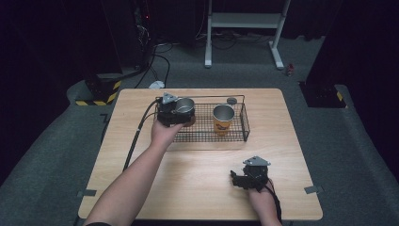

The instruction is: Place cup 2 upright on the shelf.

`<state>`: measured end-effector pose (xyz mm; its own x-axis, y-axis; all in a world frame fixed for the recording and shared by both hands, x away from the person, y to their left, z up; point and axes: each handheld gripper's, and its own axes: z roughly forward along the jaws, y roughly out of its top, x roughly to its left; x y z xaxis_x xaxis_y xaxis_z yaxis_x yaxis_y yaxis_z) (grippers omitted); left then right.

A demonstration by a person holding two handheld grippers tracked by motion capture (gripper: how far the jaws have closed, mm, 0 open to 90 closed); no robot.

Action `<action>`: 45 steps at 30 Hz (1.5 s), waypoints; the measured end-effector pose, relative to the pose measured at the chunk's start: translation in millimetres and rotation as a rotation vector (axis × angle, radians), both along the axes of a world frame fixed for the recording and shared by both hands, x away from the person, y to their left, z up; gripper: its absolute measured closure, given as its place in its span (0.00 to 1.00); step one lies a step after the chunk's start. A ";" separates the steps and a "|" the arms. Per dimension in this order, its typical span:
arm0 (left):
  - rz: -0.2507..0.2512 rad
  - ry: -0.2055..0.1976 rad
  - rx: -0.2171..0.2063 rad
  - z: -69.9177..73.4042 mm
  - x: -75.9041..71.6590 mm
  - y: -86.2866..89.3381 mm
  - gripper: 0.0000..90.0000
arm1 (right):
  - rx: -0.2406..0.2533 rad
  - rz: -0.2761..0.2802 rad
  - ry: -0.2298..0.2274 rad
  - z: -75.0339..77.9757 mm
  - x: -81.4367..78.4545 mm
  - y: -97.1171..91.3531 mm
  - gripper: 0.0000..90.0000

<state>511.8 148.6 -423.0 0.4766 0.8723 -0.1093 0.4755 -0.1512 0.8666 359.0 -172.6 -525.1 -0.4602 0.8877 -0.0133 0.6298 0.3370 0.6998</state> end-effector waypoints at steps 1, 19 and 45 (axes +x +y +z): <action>0.003 0.004 0.010 -2.1 2.2 -0.1 0.21 | 0.000 0.001 0.000 0.0 0.1 0.0 0.14; 0.039 0.130 0.044 -27.1 21.7 -6.0 0.21 | 0.000 0.003 -0.002 -0.1 -0.1 -0.1 0.14; 0.061 0.194 0.155 -44.0 23.4 -9.7 0.21 | 0.000 0.009 -0.001 -0.1 -0.2 0.2 0.14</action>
<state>535.2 138.9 -467.0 0.4057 0.9123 -0.0559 0.6429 -0.2413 0.7270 358.7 -172.5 -525.2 -0.4678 0.8837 -0.0141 0.6259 0.3425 0.7007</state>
